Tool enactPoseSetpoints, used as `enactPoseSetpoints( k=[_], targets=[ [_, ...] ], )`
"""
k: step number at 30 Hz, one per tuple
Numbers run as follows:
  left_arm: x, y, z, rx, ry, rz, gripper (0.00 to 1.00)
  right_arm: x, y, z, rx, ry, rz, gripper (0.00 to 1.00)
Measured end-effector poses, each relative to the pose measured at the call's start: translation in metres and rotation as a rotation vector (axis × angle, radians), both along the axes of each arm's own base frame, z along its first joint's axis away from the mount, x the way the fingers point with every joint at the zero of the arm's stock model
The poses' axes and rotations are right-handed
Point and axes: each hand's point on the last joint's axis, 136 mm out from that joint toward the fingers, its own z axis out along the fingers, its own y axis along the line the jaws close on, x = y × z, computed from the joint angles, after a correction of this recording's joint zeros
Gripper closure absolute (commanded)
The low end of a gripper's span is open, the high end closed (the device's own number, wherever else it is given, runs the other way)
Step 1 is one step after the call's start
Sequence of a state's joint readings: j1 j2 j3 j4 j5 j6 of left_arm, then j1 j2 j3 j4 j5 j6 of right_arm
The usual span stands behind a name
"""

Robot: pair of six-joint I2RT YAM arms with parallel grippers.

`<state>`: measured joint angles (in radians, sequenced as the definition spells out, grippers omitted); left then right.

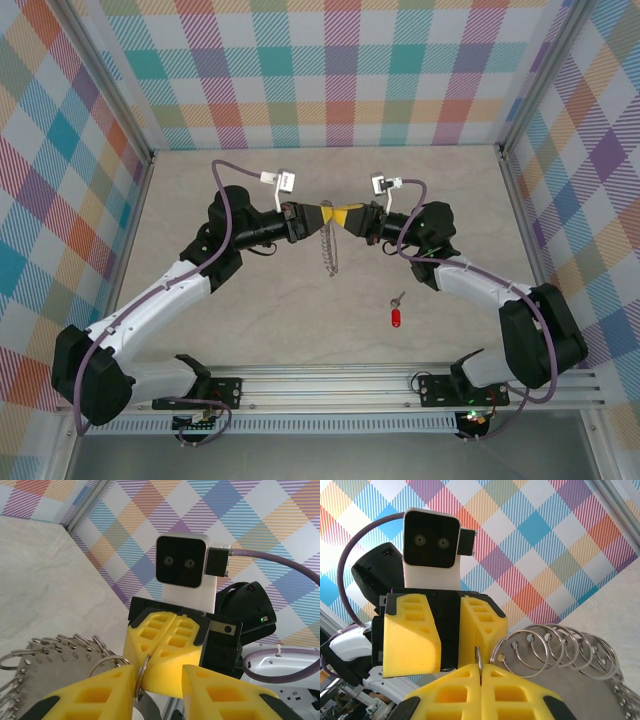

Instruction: Put the keys on the keyring

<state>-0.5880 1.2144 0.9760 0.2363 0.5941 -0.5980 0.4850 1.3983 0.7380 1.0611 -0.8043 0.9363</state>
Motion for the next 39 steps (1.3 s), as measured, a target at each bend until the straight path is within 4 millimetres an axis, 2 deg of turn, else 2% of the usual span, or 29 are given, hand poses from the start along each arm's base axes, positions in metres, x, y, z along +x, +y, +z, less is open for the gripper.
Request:
enactPoseSetpoints(
  k=[8,14,17,19,20,22,23,25,27,29,34,39],
  targets=[
    [0.0,-0.003,-0.003,0.003,0.004,-0.005,0.71,0.0,0.0,-0.001,0.0,0.004,0.0,1.0],
    [0.002,-0.003,-0.005,0.008,0.009,0.002,0.84,0.0,0.0,-0.001,-0.001,0.004,0.001,1.0],
    [0.004,-0.002,-0.005,0.011,0.003,0.01,0.98,0.0,0.0,0.0,0.003,-0.002,0.0,1.0],
    [0.005,-0.002,-0.006,0.016,-0.007,0.014,1.0,0.001,-0.001,0.0,0.004,0.003,-0.003,1.0],
    [0.005,-0.002,-0.006,0.02,-0.011,0.014,1.0,0.002,-0.001,0.0,0.003,0.005,-0.005,0.96],
    [0.006,-0.002,-0.008,0.033,-0.013,0.017,1.0,0.004,0.0,-0.003,-0.003,0.022,-0.01,0.71],
    [0.007,-0.003,-0.009,0.042,-0.011,0.017,1.0,0.005,0.0,-0.005,-0.009,0.032,-0.015,0.64],
    [0.009,-0.003,-0.01,0.071,-0.016,0.016,1.0,0.013,-0.005,-0.011,-0.024,0.068,-0.039,0.56],
    [0.009,-0.005,-0.009,0.098,-0.029,0.009,1.0,0.018,-0.011,-0.013,-0.04,0.096,-0.069,0.54],
    [0.009,-0.005,-0.005,0.122,-0.05,0.003,1.0,0.019,-0.022,-0.008,-0.05,0.11,-0.103,0.53],
    [0.003,-0.005,0.013,0.169,-0.132,-0.036,1.0,0.008,-0.051,0.028,-0.07,0.052,-0.182,0.51],
    [-0.004,-0.006,0.035,0.201,-0.228,-0.104,1.0,-0.009,-0.055,0.057,-0.121,-0.033,-0.176,0.51]
  ],
)
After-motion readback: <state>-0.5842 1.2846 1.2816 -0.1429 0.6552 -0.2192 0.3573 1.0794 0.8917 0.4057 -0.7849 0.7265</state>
